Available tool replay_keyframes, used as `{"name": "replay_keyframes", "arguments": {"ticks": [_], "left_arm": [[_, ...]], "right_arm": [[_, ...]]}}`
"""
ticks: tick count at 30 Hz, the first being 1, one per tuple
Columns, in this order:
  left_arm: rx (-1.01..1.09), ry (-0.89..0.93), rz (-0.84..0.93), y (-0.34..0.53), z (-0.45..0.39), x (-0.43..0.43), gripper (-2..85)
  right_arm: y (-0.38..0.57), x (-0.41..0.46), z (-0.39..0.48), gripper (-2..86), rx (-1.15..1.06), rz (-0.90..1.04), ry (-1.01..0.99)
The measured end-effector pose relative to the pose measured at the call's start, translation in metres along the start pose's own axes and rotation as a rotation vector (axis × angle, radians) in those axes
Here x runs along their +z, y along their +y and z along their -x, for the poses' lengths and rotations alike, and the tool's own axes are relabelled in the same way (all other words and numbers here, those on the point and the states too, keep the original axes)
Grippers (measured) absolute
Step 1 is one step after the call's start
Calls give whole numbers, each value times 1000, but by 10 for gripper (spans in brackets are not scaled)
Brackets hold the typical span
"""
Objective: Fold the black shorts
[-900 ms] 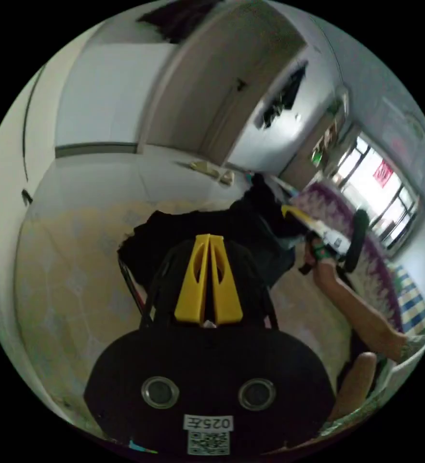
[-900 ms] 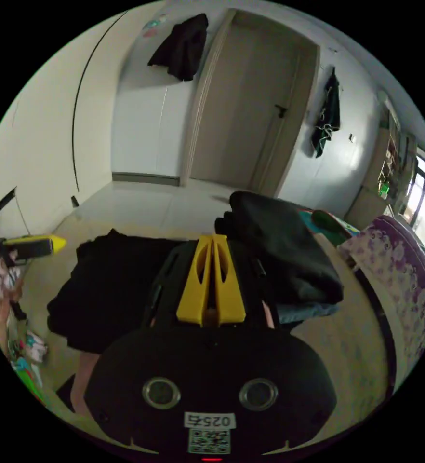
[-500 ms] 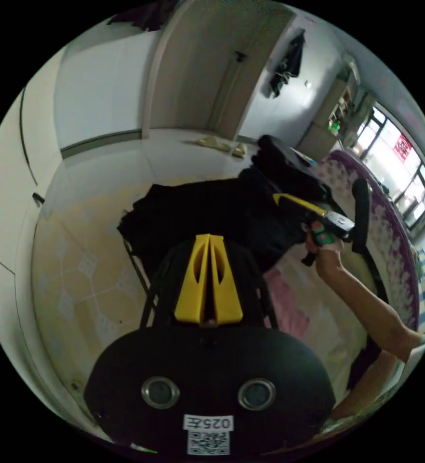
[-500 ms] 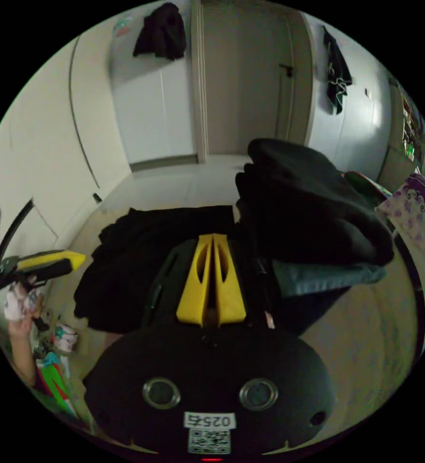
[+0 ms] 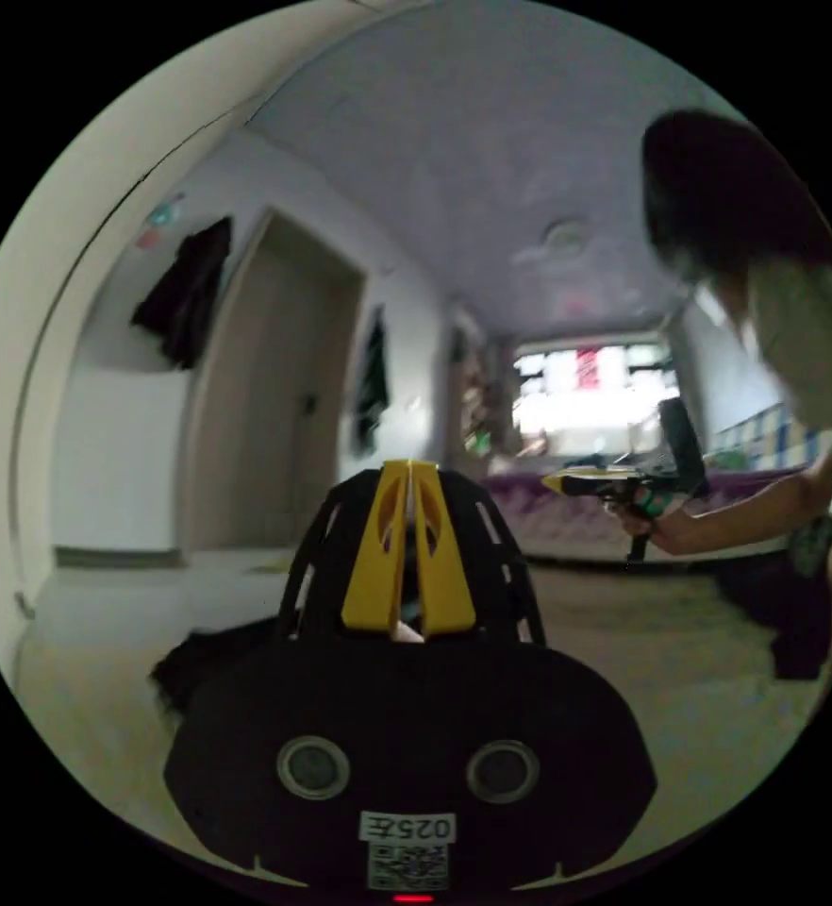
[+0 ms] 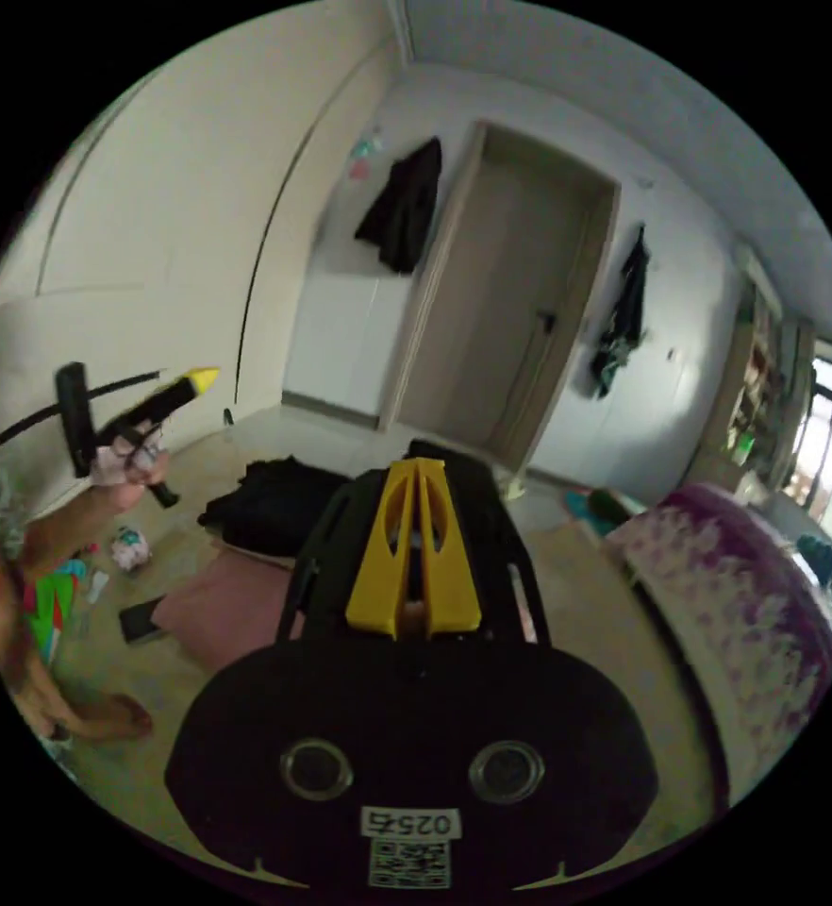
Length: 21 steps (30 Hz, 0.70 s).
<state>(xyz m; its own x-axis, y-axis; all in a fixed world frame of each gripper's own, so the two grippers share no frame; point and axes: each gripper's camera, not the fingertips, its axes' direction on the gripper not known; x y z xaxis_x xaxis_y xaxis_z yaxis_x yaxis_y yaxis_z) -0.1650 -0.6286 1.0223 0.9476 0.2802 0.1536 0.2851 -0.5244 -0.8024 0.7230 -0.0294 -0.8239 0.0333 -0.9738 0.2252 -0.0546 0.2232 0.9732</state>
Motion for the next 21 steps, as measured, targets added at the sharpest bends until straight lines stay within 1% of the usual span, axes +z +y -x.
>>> {"name": "replay_keyframes", "arguments": {"ticks": [1,2,3,4,5,6,7,8,9,10,11,12,13,14,15,16,17,19,21], "left_arm": [[-23,134,-85,-8,-28,14,37],[-26,204,-127,-11,-43,23,51],[-34,315,-190,-13,-77,45,66],[-35,383,-210,-13,-117,68,70],[-33,425,-205,-13,-138,81,72],[-26,549,-167,-13,-184,109,77],[-71,705,-84,-10,-231,140,80],[-110,792,-35,-7,-255,157,82],[-187,980,72,2,-306,189,91],[-257,1205,199,16,-364,222,101],[-295,1319,271,24,-395,236,105],[-354,1481,431,45,-460,260,115],[-363,1558,618,68,-525,276,124],[-361,1586,719,80,-557,282,127],[-314,1609,889,104,-618,288,132],[-188,1598,1014,129,-676,288,135],[-114,1594,1071,142,-702,287,136],[207,1587,1227,196,-799,279,142],[282,1538,1327,237,-853,278,150]], "right_arm": [[9,-81,-20,-4,20,-54,76],[16,-121,-28,-3,34,-78,122],[34,-197,-40,4,68,-115,224],[60,-268,-46,21,91,-129,340],[76,-301,-48,35,103,-126,408],[113,-361,-52,61,164,-106,559],[156,-412,-54,87,216,-62,699],[181,-435,-55,101,240,-25,768],[234,-477,-59,130,334,60,891],[291,-517,-62,147,479,132,990],[320,-537,-62,155,556,153,1029],[378,-572,-57,157,700,175,1089],[435,-605,-48,158,853,174,1141],[462,-620,-43,158,935,158,1164],[514,-646,-34,158,1050,147,1183],[561,-668,-28,157,1172,159,1181],[582,-678,-27,157,1233,159,1170],[664,-716,-25,163,1469,155,1065],[716,-743,-29,164,1605,112,958]]}}
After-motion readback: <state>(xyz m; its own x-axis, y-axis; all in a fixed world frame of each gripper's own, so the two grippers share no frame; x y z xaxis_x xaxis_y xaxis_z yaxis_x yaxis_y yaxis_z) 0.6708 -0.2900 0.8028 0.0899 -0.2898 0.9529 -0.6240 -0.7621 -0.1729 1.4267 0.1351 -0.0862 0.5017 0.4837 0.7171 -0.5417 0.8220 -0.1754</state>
